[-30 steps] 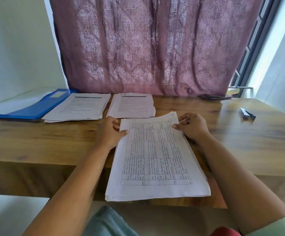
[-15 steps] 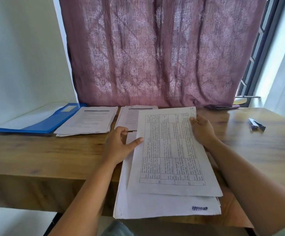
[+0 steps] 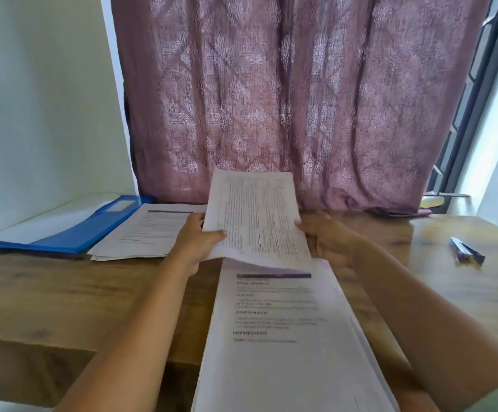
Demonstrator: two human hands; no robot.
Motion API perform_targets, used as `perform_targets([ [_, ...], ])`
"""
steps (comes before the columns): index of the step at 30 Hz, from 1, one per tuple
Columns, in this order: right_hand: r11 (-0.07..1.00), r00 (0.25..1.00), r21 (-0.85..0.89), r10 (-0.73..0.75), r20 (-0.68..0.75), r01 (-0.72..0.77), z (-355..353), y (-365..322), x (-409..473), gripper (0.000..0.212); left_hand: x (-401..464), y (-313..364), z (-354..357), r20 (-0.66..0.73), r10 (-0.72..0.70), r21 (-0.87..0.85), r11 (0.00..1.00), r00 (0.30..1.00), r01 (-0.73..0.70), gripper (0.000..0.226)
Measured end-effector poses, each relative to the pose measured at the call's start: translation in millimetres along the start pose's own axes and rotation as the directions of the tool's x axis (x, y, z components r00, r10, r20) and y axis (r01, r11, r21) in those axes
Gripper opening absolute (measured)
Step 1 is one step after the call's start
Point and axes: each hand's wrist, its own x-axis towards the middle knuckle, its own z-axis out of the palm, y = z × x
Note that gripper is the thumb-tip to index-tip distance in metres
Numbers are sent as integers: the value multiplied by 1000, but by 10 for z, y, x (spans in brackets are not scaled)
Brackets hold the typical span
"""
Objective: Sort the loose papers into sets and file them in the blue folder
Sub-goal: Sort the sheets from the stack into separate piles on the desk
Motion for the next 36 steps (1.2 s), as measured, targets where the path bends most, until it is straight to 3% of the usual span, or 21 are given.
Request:
perform_targets([
  [1, 996, 1000, -88, -7, 22, 9, 27, 14, 49, 60, 128, 54, -5, -37, 16, 15, 1000, 999, -15, 53],
  [2, 985, 999, -164, -52, -12, 49, 68, 11, 95, 66, 267, 91, -8, -70, 31, 49, 998, 997, -28, 54],
  [4, 951, 980, -297, -131, -147, 83, 134, 69, 209, 45, 468, 109, 21, -121, 82, 169, 984, 989, -61, 55],
  [6, 959, 965, -271, -141, -223, 77, 184, 153, 279, 15, 589, 5, 81, -142, 116, 295, 953, 983, -69, 56],
  [8, 923, 936, -369, -217, -275, 105, 174, 274, 377, 5, 699, -162, 144, -100, 66, 335, 942, 993, -29, 61],
  [11, 670, 934, -725, -341, -108, 161, 151, 333, 376, 17, 797, -246, 127, 12, -82, 239, 968, 997, 77, 56],
  [16, 378, 943, -895, -310, 120, 238, 97, 413, 489, 48, 835, -333, 45, -99, -59, 375, 922, 993, 92, 34],
  [19, 247, 975, -957, -195, 107, 155, 85, 465, 477, 50, 786, -363, 27, -105, -61, 439, 893, 993, 101, 32],
  [21, 354, 960, -916, -264, 94, 188, 60, 389, 415, 46, 724, -352, 28, -123, -38, 518, 850, 992, 97, 39],
  [23, 507, 901, -818, -433, 31, 272, -45, 334, 332, 25, 657, -322, 17, -187, 19, 636, 764, 982, 106, 52],
  [25, 517, 833, -805, -550, -53, 290, -221, 280, 234, 14, 554, -280, 12, -214, 89, 663, 745, 973, 78, 56],
  [28, 641, 882, -759, -419, -216, 119, -433, 246, -71, 4, 418, -291, 99, -32, 81, 564, 825, 996, -49, 47],
  [31, 707, 907, -704, -337, -252, 68, -508, 373, -267, 22, 199, -311, 227, 156, 20, 499, 862, 988, -96, 50],
  [33, 735, 933, -677, -268, -239, 38, -436, 446, -389, 41, 86, -310, 259, 213, 11, 555, 821, 977, -131, 59],
  [36, 623, 971, -781, -157, -180, -45, -344, 496, -450, 69, -16, -335, 223, 231, -30, 611, 783, 972, -121, 75],
])
